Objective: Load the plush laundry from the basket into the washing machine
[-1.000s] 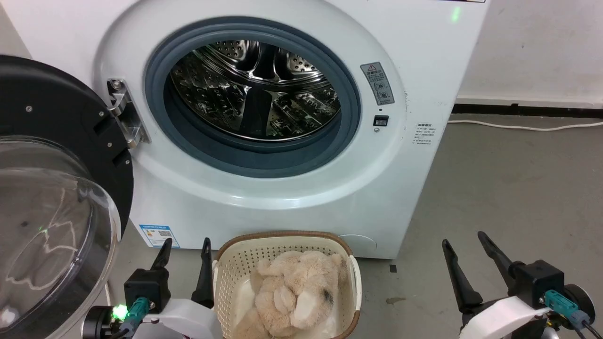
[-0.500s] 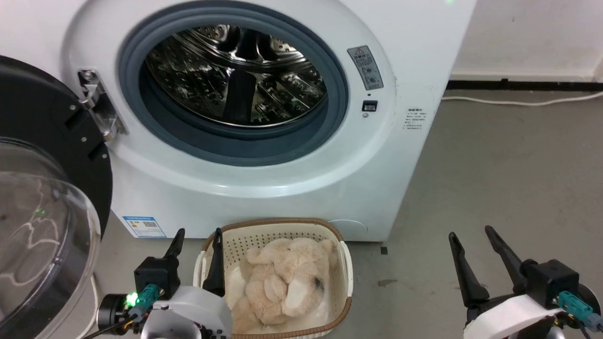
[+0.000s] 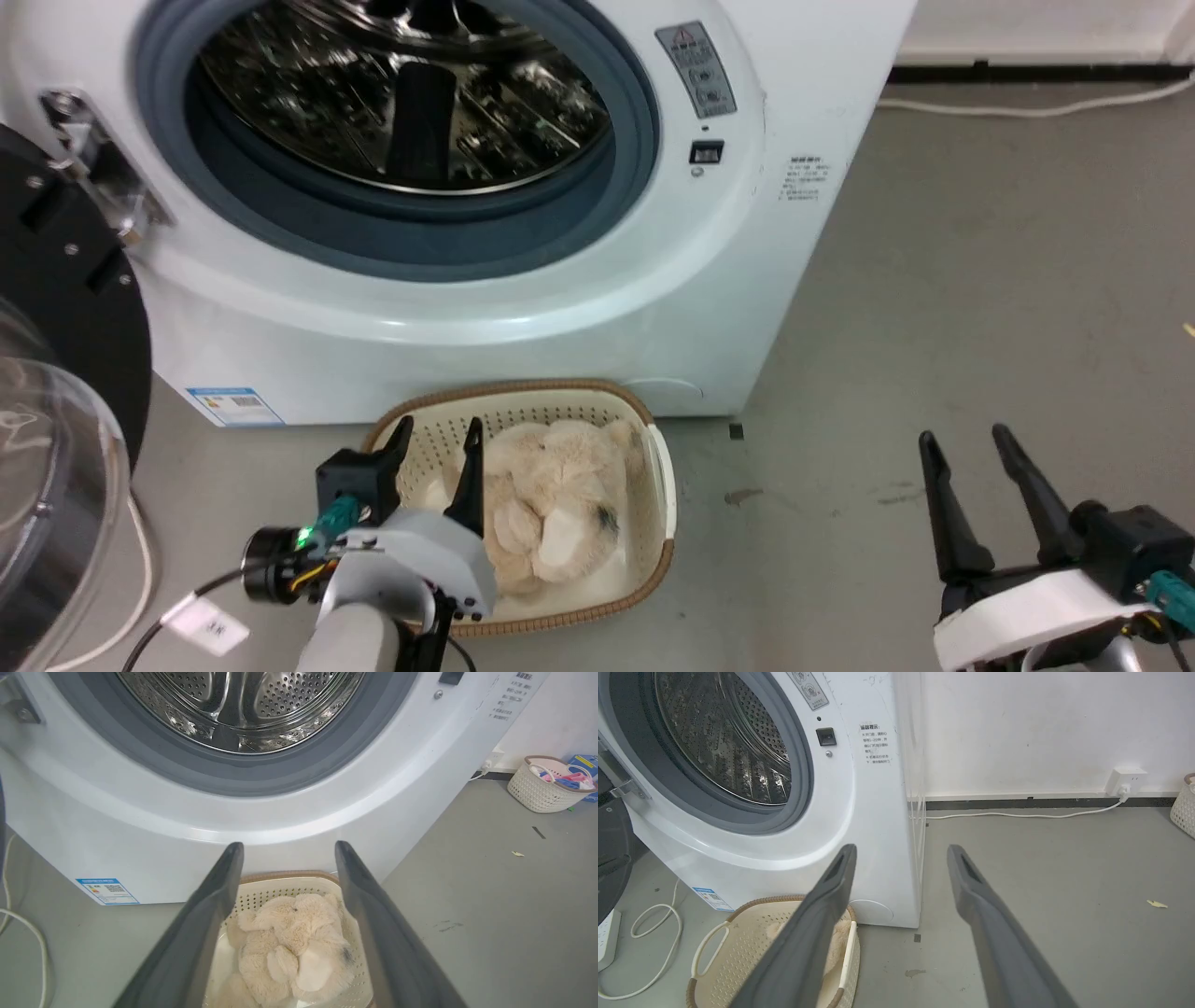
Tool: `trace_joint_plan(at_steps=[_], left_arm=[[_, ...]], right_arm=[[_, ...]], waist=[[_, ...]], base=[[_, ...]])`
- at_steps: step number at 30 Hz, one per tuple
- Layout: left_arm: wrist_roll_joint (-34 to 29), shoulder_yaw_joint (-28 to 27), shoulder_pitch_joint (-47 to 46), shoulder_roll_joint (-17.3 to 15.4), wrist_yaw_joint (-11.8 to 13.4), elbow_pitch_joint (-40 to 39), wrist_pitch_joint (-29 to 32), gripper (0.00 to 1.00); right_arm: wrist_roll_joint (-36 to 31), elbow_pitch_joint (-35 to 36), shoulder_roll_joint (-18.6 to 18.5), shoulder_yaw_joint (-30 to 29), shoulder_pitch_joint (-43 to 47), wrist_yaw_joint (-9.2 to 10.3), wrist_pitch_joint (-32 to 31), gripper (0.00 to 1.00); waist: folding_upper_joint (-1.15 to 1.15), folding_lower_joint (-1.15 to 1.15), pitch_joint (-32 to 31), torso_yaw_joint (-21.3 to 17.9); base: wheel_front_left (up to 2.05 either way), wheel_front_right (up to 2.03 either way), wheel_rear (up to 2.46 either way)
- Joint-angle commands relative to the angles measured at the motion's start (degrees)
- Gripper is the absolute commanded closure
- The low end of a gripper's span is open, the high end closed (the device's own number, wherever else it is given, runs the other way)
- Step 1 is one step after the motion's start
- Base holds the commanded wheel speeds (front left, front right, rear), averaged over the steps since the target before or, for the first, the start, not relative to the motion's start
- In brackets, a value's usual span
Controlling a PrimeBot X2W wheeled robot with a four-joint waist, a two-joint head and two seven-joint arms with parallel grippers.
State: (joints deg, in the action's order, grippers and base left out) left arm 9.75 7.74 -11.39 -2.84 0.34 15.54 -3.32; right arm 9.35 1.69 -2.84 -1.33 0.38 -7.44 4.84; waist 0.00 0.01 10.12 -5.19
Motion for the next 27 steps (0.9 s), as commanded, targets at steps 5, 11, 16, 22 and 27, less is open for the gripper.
trace_joint_plan(at_steps=[5, 11, 16, 22, 27], left_arm=[[1.62, 2.07, -6.06, -0.03, -0.09, 6.25, 1.92, 0.00], [2.48, 3.49, -9.88, -0.17, 0.32, 11.20, 4.46, 0.00], [3.24, 5.06, -13.46, -0.33, 0.93, 15.95, 7.32, 0.00], [3.55, 7.50, -17.69, -0.42, 2.24, 21.31, 10.74, 0.00], [2.91, 10.37, -21.50, -0.91, 3.63, 25.26, 13.76, 0.00]], right_arm=[[2.58, 1.02, -0.01, -0.68, -2.23, -0.02, 1.28, 0.00], [4.20, 1.62, -0.02, -1.07, -3.03, -0.03, 1.88, 0.00], [5.71, 2.38, -0.02, -1.21, -3.90, -0.03, 2.48, 0.00], [7.41, 3.40, -0.02, -1.31, -4.79, -0.03, 3.20, 0.00], [8.89, 4.30, -0.02, -1.64, -5.20, -0.03, 3.79, 0.00]], waist=[[0.00, -0.01, 4.74, -1.70], [0.00, -0.01, 7.88, -2.73], [0.00, -0.01, 11.10, -3.65], [0.00, -0.01, 15.08, -4.48], [0.00, -0.01, 18.70, -4.98]], base=[[0.00, 0.00, 0.00], [0.00, 0.00, 0.00], [0.00, 0.00, 0.00], [0.00, 0.00, 0.00], [0.00, 0.00, 0.00]])
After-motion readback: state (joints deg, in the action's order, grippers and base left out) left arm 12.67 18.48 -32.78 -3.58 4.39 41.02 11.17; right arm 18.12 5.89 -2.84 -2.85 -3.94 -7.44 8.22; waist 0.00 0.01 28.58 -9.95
